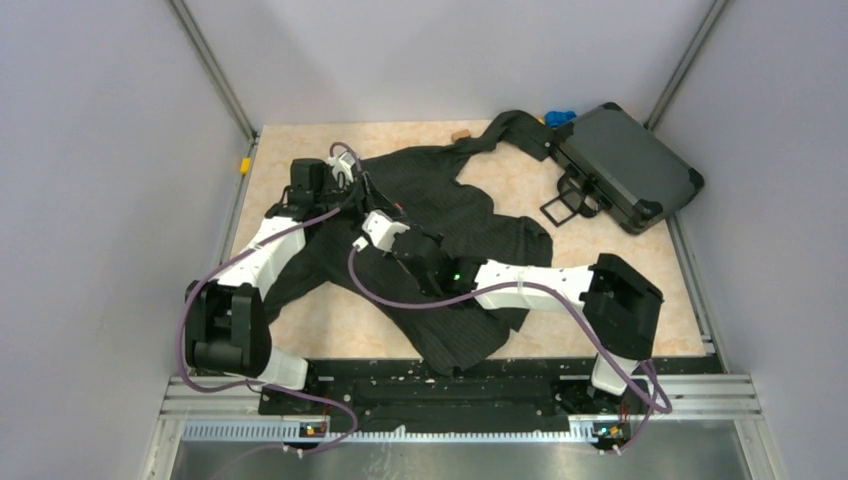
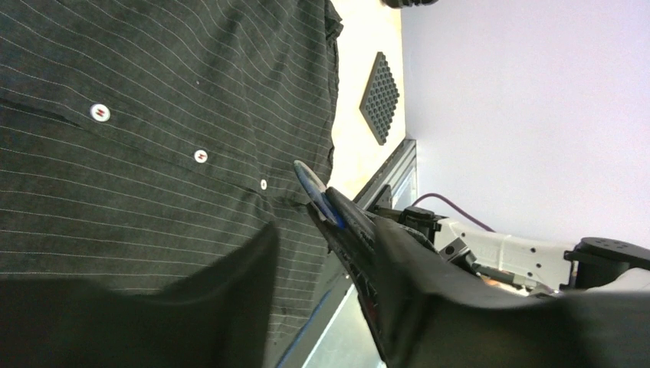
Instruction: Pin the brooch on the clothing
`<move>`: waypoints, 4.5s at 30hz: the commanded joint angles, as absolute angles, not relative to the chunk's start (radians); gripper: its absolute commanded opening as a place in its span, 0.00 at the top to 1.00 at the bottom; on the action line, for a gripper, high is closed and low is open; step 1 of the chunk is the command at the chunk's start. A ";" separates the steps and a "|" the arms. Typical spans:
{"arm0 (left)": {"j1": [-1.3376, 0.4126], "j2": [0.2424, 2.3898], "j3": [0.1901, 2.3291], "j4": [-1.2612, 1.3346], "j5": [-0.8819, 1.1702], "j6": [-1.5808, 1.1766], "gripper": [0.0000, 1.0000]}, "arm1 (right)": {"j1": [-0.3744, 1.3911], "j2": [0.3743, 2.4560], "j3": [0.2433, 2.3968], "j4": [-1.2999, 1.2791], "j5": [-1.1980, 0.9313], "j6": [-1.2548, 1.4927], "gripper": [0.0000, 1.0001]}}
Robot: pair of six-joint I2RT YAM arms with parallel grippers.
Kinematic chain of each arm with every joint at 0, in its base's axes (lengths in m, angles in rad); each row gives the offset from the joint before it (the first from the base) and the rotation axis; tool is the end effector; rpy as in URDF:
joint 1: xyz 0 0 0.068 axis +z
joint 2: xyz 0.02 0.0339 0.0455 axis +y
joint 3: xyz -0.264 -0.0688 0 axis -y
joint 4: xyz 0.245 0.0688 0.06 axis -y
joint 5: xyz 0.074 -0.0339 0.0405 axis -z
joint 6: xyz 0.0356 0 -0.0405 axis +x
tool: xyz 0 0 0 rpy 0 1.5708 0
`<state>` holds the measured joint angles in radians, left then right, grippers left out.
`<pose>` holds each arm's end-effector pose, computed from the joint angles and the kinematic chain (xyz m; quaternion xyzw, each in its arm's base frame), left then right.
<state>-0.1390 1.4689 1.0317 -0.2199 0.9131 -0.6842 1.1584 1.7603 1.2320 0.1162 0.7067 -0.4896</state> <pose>0.3094 -0.0717 0.2683 -0.0296 0.8281 -0.5210 0.2046 0.1832 0.3610 0.2606 -0.4475 0.6724 -0.1050 0.5802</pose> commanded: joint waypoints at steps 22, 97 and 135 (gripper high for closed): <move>-0.316 1.122 1.017 -0.108 1.004 -0.350 0.29 | 0.544 1.357 1.054 0.365 -0.946 0.461 1.00; -0.426 1.052 0.921 0.091 0.975 -0.433 1.00 | 0.581 1.364 0.991 0.498 -1.075 0.570 0.72; -0.469 1.051 0.927 0.089 1.080 -0.395 1.00 | 0.583 1.530 1.146 0.112 -0.957 0.437 1.00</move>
